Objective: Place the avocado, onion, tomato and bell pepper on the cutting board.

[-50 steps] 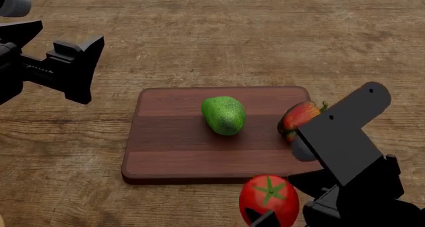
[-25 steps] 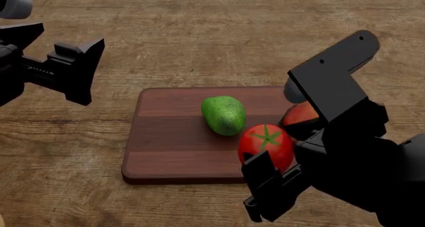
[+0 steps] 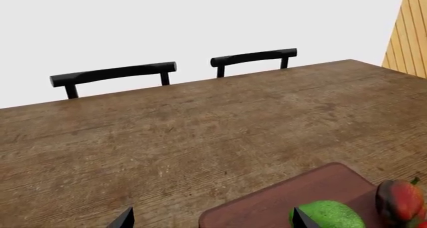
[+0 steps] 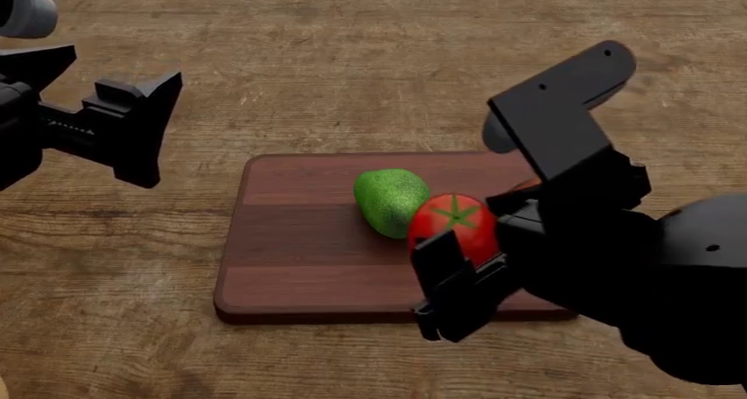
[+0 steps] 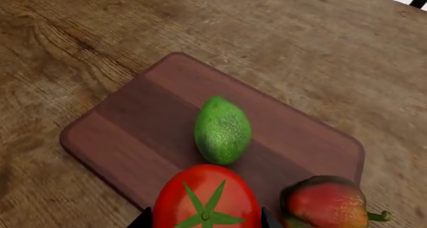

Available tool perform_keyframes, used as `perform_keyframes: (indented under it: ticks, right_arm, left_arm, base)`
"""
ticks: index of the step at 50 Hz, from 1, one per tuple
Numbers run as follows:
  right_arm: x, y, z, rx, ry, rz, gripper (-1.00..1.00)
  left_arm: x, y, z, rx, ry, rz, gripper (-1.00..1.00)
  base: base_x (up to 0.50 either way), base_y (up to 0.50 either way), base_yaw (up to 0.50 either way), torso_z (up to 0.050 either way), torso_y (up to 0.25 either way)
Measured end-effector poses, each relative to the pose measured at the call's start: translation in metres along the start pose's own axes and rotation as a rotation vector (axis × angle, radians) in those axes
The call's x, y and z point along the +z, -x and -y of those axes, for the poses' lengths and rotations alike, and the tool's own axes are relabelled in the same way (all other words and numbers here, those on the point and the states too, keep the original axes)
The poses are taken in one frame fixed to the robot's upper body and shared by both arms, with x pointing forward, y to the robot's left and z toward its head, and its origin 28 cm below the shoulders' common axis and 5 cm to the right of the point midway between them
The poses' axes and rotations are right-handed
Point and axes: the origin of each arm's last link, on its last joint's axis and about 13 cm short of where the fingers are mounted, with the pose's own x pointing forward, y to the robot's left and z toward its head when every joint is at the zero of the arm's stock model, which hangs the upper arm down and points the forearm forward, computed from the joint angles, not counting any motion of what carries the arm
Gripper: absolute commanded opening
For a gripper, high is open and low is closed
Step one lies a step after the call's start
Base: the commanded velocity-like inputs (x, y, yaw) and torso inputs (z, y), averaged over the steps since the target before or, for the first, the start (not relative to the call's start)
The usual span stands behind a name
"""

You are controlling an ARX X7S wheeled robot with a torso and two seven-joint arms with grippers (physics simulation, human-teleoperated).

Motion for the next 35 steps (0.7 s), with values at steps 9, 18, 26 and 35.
perform_keyframes:
  ticks: [9, 18, 26, 35]
  right_arm:
    - [0.000, -0.007, 0.001, 0.011, -0.009, -0.003, -1.00]
    - [-0.003, -0.013, 0.000, 0.017, -0.017, -0.012, -1.00]
    - [-0.007, -0.018, 0.000, 0.021, -0.025, -0.024, -1.00]
    - [-0.010, -0.022, -0.001, 0.024, -0.032, -0.035, -1.00]
  left_arm:
    - [0.000, 0.000, -0.001, 0.002, 0.001, 0.001, 1.00]
    - [0.002, 0.001, -0.001, 0.003, 0.000, 0.004, 1.00]
    - [0.001, 0.001, -0.001, 0.004, 0.001, 0.003, 1.00]
    - [-0.001, 0.001, -0.002, 0.006, 0.004, 0.001, 1.00]
  base:
    - [0.00, 0.00, 0.00, 0.000, 0.000]
    - [0.00, 0.00, 0.00, 0.001, 0.000]
    - [0.00, 0.00, 0.00, 0.000, 0.000]
    - [0.00, 0.00, 0.00, 0.000, 0.000]
